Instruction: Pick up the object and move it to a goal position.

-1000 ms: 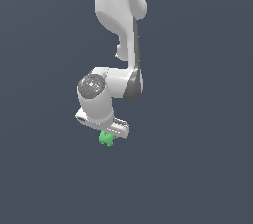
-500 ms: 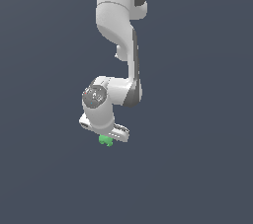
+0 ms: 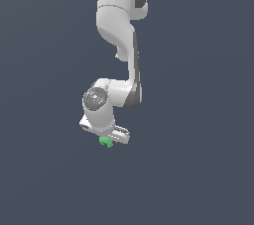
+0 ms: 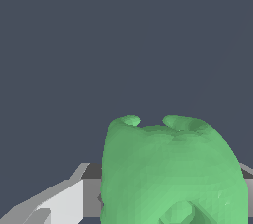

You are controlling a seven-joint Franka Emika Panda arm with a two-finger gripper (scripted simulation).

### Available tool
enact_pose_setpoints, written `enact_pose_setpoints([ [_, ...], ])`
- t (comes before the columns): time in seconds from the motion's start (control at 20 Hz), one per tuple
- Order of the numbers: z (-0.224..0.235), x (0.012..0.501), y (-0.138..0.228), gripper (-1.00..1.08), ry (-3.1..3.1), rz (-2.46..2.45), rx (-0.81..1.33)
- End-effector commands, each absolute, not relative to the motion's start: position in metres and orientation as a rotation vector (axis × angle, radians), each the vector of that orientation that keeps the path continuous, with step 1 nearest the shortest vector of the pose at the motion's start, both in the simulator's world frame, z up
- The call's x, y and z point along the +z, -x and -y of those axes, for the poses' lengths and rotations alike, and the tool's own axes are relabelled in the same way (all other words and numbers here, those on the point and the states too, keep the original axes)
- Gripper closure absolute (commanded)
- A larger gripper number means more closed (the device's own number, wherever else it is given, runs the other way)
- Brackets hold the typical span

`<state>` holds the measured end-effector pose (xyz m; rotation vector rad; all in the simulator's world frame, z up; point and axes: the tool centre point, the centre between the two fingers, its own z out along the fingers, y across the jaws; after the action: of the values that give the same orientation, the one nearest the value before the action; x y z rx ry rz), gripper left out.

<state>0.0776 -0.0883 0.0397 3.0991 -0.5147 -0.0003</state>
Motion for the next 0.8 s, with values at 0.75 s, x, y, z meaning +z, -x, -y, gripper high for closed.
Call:
enact_pose_setpoints([
  [0.75, 0.085, 0.068, -0.074, 1.08, -3.099, 0.515, 0.000],
])
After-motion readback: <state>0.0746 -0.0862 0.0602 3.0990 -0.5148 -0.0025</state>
